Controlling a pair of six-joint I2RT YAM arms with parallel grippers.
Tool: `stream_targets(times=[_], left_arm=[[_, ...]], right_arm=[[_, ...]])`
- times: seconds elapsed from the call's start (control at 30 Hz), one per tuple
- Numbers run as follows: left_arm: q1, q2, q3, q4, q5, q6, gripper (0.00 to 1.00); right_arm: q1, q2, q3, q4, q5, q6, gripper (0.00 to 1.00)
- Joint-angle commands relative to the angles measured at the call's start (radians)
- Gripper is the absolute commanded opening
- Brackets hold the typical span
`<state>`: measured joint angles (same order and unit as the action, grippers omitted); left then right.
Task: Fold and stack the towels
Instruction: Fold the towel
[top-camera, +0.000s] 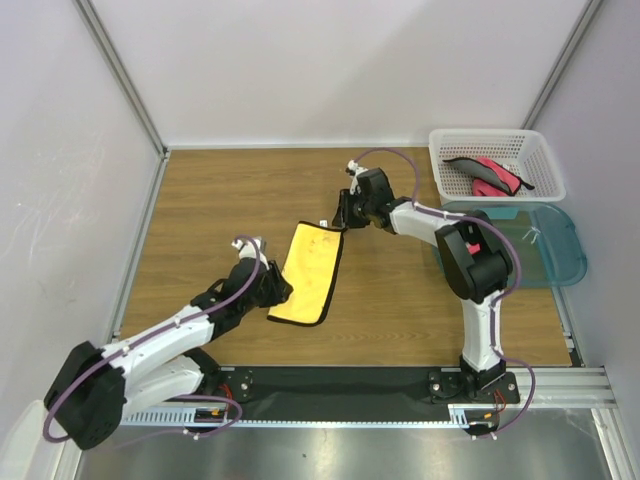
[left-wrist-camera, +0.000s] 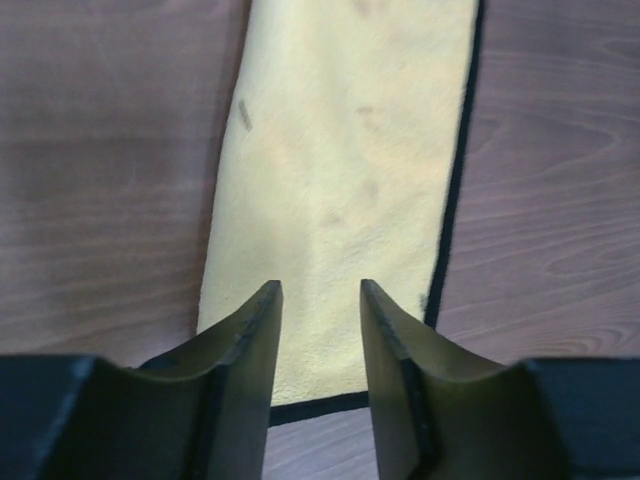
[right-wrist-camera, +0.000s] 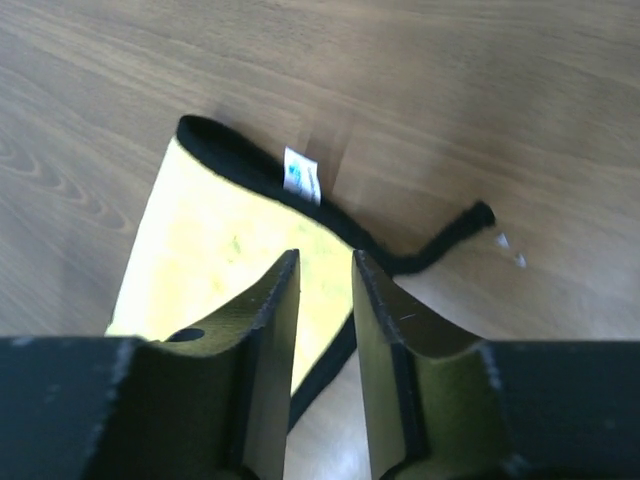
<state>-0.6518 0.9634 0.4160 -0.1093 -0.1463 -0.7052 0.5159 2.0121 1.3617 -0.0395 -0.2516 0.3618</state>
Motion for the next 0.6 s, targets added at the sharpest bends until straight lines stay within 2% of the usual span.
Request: stream_targets(times=[0.0,0.17,0.37,0.57], left_arm=[[0.004,0.061,-0.046,0.074,0.016,-0.103,0.41],[0.004,0.107,-0.075,0.097,-0.041,-0.126,0.36],[0.015,0.202,-0.043,0.1,-0.148,-0.077,0.36],[0.102,0.355,0.021,0.164,-0.17,-0.024,0.36]], right_arm=[[0.015,0.075,0.071,0.026,-0.034,-0.014,0.32],[0.018,0.1,0.06,0.02,0.0,-0.026,0.29],[0.007,0.108,0.001,0.03,0.043,-0.014,0.26],[-0.002,0.045,-0.119,0.024,0.103,-0.015,0.25]])
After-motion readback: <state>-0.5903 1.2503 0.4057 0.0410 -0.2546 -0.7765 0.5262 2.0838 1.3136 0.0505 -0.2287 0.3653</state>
